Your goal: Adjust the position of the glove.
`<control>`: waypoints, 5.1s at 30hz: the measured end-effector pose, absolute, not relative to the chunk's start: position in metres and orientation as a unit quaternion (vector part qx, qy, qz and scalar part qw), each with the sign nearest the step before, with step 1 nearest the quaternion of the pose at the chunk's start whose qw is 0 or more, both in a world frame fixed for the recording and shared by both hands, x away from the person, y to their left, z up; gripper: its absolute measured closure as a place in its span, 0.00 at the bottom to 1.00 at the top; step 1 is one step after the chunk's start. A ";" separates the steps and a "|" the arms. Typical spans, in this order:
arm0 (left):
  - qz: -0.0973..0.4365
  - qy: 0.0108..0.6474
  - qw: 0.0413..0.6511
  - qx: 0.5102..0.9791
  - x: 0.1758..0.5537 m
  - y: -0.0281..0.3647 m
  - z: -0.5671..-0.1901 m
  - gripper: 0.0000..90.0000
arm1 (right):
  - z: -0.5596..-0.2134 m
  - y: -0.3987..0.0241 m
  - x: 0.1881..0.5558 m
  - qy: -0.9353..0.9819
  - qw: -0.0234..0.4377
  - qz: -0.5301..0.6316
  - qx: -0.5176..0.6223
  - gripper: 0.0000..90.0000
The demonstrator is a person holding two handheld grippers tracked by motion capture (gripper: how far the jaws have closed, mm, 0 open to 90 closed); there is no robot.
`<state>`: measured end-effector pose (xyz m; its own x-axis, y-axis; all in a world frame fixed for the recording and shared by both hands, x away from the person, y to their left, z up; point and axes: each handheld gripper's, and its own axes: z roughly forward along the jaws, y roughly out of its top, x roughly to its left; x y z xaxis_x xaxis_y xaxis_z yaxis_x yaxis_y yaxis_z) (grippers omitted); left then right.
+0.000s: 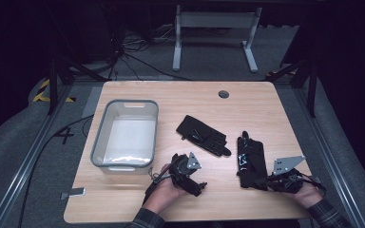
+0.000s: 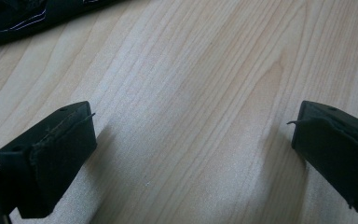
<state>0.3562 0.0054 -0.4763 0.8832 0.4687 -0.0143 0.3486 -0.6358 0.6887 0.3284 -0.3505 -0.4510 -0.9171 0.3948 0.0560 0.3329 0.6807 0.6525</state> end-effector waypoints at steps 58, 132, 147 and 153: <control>0.084 0.229 0.362 0.900 0.356 0.005 -0.476 0.00 | -0.450 -0.338 0.370 0.901 0.089 0.353 0.234 0.98; 0.072 0.328 0.275 0.901 0.413 -0.028 -0.443 1.00 | -0.443 -0.395 0.351 0.865 0.124 0.384 0.297 0.45; 0.099 0.336 0.283 0.893 0.396 -0.008 -0.434 0.99 | -0.442 -0.395 0.350 0.866 0.124 0.385 0.294 0.45; 0.113 0.364 0.269 0.884 0.400 0.005 -0.436 1.00 | -0.442 -0.395 0.351 0.866 0.123 0.385 0.294 0.45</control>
<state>0.3996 0.0046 -0.4359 0.7093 0.7049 0.0032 0.5834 -0.5895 0.5587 0.3505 -0.3947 -0.4419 -0.7963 0.6047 0.0131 0.4147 0.5300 0.7397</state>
